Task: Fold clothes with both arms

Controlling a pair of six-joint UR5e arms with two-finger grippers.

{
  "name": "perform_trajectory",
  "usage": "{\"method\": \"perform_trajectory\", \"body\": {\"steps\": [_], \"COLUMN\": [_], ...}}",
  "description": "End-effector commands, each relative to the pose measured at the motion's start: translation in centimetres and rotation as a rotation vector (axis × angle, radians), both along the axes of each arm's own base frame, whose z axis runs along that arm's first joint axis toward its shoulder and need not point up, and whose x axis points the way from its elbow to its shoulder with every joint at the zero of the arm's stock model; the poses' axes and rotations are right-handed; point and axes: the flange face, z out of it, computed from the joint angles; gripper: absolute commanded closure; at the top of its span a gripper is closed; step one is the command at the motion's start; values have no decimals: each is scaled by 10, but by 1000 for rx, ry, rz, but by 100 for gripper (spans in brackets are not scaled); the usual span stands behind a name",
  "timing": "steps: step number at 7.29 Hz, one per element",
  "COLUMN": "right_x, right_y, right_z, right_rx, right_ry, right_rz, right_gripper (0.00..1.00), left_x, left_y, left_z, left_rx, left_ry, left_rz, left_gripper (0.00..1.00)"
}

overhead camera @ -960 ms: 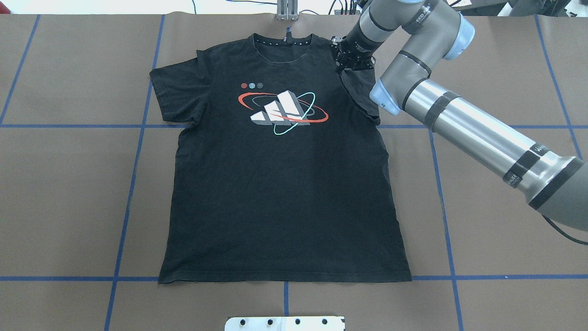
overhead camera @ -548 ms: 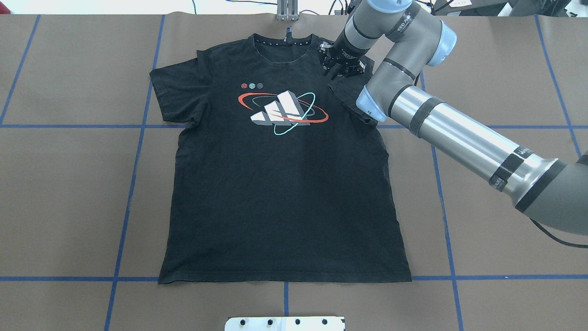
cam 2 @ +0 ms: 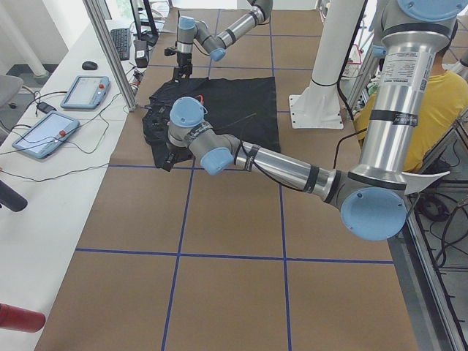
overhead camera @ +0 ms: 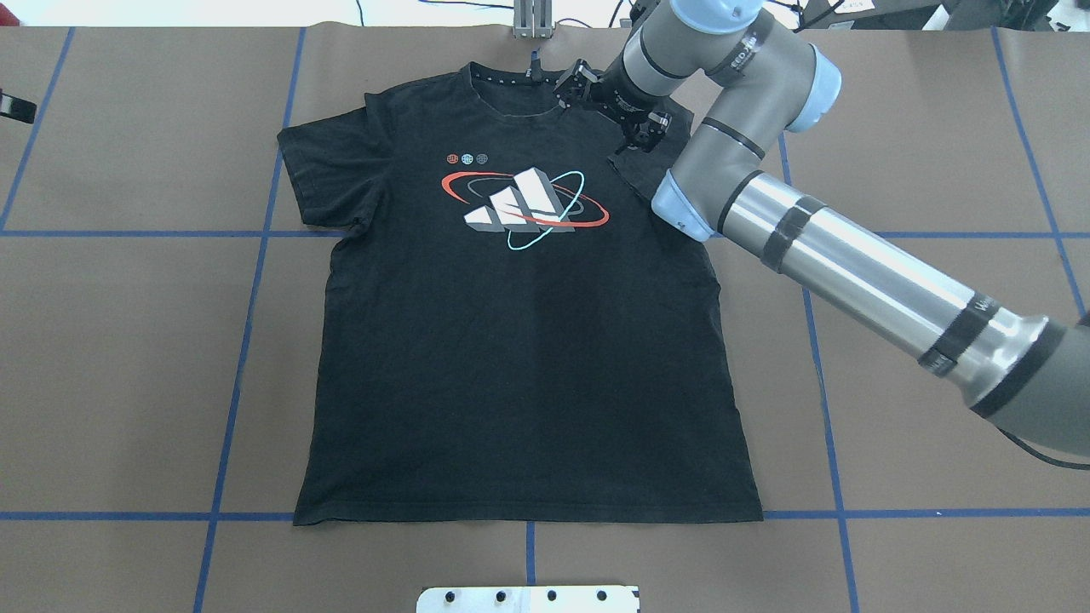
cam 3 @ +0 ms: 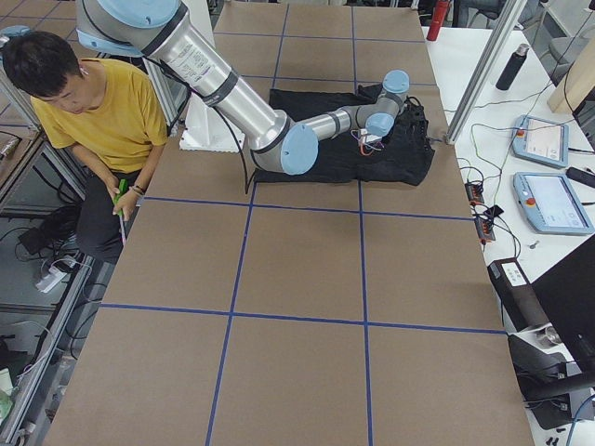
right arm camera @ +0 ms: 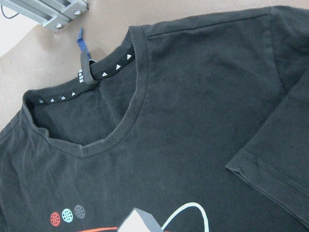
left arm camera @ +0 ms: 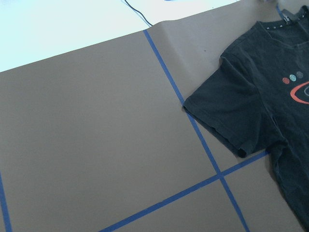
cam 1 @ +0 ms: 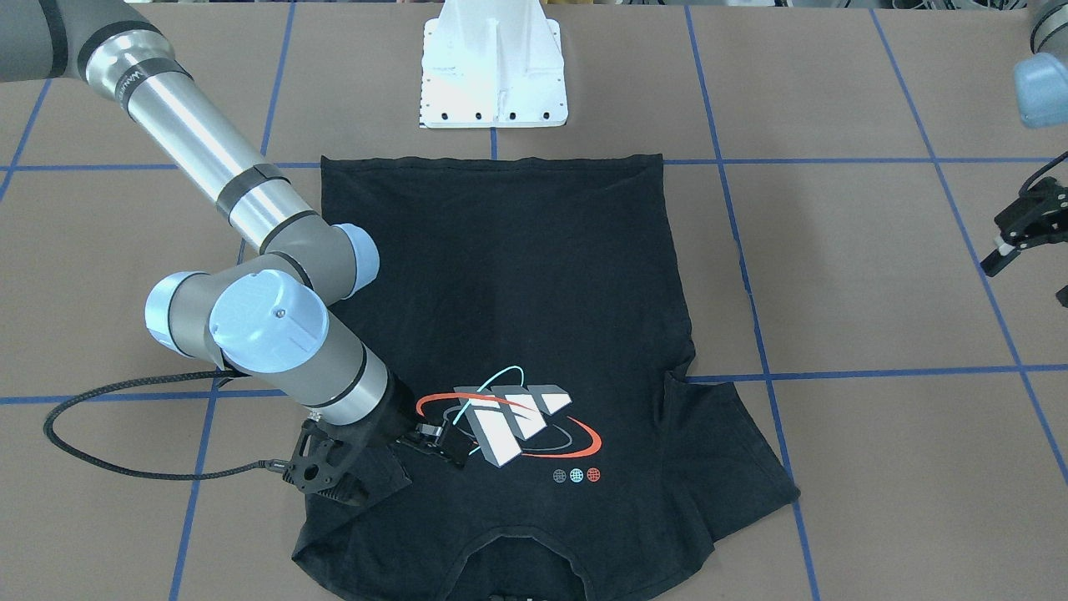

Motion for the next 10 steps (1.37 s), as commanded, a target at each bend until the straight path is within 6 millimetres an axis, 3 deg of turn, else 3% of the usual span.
{"method": "perform_trajectory", "body": {"steps": [1,3,4,5,6,7,8,10], "right_x": [50,74,85,98,104,105,105,94], "right_y": [58,85,98,114,123,124,124,129], "right_z": [28,24,29,38,35,37,37,41], "right_rx": [33,62,67,72,84,83,83,82], "right_ry": [-54,-87,-94,-99,-109,-108,-108,-102], "right_rz": [-3,6,9,7,7,7,7,-12], "right_gripper": [0,0,0,1,1,1,1,2], "left_x": [88,199,220,226,240,268,272,272], "left_y": [-28,-88,-118,-122,-131,-145,-148,-150], "left_z": [-9,-15,-3,27,35,32,33,61], "left_rx": [-7,48,68,100,124,123,128,128], "left_ry": [28,-50,-42,-29,-36,-71,-67,-70], "left_rz": [66,67,69,72,57,32,31,27], "left_gripper": [0,2,3,7,9,10,18,25]}}
